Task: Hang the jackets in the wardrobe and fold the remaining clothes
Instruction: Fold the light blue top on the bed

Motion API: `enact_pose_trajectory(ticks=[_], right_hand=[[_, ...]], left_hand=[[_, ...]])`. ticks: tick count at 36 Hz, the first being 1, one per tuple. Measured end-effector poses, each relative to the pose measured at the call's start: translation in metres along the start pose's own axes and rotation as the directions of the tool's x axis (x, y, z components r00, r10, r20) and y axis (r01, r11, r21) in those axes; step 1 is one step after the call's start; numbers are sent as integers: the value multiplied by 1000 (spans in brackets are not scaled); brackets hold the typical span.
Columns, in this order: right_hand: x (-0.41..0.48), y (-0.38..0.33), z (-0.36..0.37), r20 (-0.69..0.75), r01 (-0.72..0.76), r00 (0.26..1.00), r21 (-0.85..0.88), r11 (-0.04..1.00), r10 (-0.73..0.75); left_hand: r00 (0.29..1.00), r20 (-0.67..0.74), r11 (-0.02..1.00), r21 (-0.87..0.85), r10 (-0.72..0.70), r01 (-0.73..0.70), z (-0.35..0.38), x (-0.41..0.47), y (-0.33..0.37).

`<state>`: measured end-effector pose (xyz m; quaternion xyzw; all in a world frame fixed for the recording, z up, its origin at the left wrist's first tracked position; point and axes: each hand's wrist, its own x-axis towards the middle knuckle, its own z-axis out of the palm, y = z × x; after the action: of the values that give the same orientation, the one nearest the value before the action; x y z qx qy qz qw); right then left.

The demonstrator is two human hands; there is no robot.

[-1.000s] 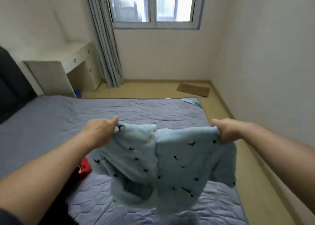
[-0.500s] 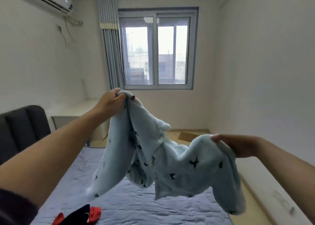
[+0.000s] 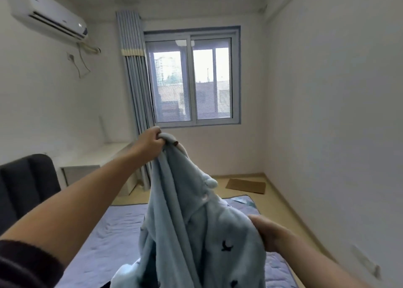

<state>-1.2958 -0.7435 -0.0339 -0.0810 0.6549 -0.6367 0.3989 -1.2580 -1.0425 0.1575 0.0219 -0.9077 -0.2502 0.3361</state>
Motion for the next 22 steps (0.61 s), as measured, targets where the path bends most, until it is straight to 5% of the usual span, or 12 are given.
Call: enact_pose_trajectory(ticks=[3,7,9,12,18,22], right_hand=[[-5,-16,-9,-87,-40,996,-82,996,33],[-33,-46,-19,-12,8,1000,-456,890,-15],[-41,-60,-15,-108,83,977,-594,800,-182],[-38,-76,-11,-232,92,894,-741,665,-382],[-34,-66,0,-240,189,894,-561,806,-377],[-35,-59,-4,-414,247,706,-616,748,-574]], left_hand=[[998,31,985,159,63,-67,-12,-13,-25],[906,329,854,355,266,-380,-31,-40,-69],[889,415,839,401,192,-368,-31,-50,-84],[935,354,894,418,4,-163,-19,-62,-94],[959,202,968,-108,-200,225,5,-85,-70],[976,132,885,-414,-172,212,15,-105,-44]])
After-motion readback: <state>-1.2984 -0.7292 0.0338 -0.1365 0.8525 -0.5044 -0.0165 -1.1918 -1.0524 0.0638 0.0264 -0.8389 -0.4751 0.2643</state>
